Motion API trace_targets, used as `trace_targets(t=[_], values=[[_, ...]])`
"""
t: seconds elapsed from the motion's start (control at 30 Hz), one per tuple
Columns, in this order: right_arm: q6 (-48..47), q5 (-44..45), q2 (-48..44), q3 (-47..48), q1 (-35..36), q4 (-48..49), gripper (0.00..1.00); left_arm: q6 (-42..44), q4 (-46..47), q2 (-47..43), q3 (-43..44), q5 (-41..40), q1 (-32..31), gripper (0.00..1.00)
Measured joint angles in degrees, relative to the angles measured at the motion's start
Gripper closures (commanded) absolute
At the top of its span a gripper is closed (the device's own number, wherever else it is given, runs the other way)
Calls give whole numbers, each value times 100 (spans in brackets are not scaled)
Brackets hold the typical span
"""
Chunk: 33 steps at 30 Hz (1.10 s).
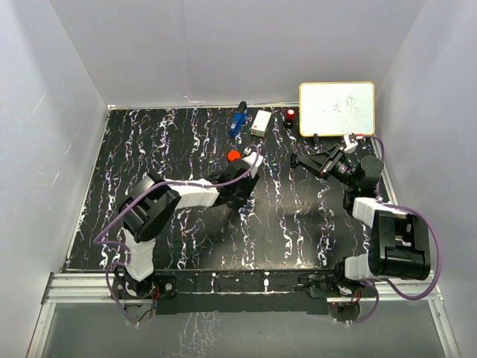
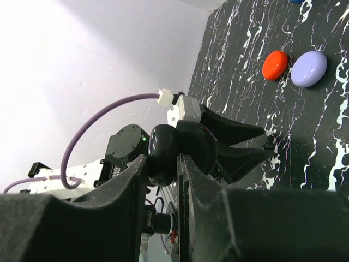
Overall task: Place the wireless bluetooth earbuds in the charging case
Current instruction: Adjust the earbud at the center of the board, then pick up the earbud from the center of the board.
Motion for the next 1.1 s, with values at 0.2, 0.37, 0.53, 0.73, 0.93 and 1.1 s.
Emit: trace_targets(t=[0.2,0.37,0.53,0.73,0.93,1.1], values=[[22,-9,0,0,0,46,100,-13,-11,-11,9,238,162,45],[39,-9,0,0,-2,70,100,-273,-286,-11,129,251,162,46],[48,-9,0,0,-24,70,100,-898,-732,-9,302,197,160,45],[55,-9,0,0,-28,70,100,-1705,-1099,-9,448,-50,160,45],[57,-11,0,0,-31,72,100,-2476,-1539,63,691,-444,149,48],[63,-22,0,0,-33,90,100,-2929,-1875,201,951,-789,46,51]])
